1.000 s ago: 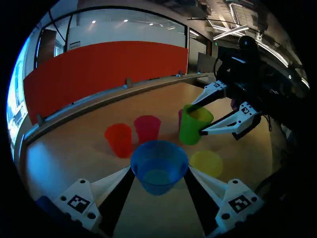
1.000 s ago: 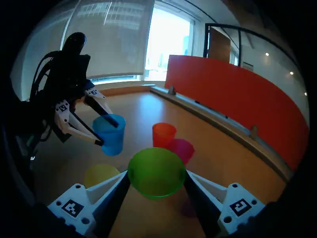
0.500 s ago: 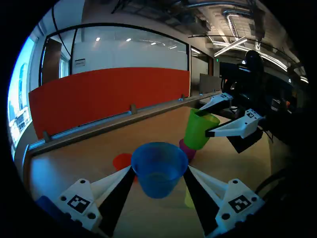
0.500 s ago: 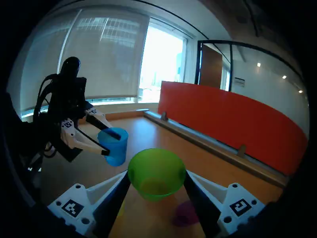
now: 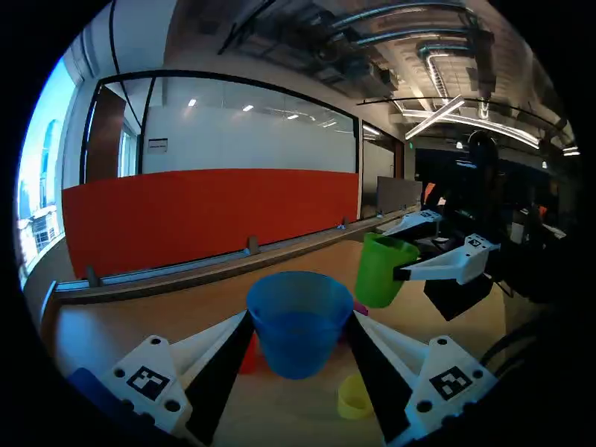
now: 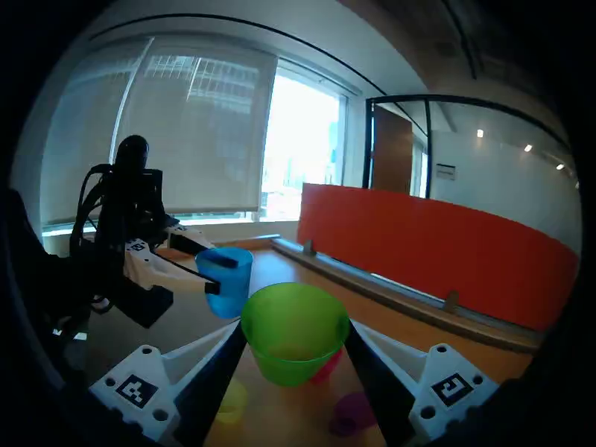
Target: Pour water
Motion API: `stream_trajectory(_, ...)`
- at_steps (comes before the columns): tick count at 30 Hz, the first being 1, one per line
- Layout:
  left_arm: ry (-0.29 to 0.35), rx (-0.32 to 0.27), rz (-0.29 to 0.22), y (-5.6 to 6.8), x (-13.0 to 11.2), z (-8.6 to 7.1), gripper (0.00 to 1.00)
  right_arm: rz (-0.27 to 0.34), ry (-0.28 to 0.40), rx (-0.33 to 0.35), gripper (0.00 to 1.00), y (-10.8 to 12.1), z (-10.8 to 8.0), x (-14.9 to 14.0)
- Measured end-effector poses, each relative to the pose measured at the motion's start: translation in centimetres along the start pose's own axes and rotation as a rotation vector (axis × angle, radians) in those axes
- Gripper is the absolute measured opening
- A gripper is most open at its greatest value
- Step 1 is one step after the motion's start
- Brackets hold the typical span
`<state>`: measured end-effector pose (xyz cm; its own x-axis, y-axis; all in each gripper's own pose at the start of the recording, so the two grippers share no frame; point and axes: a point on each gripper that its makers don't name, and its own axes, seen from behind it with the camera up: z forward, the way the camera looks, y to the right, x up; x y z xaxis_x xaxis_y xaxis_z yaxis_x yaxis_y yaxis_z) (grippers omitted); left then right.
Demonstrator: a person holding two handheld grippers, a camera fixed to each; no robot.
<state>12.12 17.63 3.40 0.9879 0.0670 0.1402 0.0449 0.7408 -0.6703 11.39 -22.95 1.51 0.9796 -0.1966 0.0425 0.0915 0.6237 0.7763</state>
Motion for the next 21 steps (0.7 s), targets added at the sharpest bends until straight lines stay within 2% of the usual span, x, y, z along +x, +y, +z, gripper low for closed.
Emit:
stream_trajectory(5, 0.014, -0.003, -0.015, 0.1, 0.4, -0.1, 0.84, 0.007, 0.026, -0.005, 0.93, -0.1, -0.1, 0.8)
stream_trajectory(21, 0.039, -0.011, -0.015, 0.4, 1.4, 0.0, 0.84, 0.015, 0.074, -0.021, 0.94, -0.1, -0.2, 1.9)
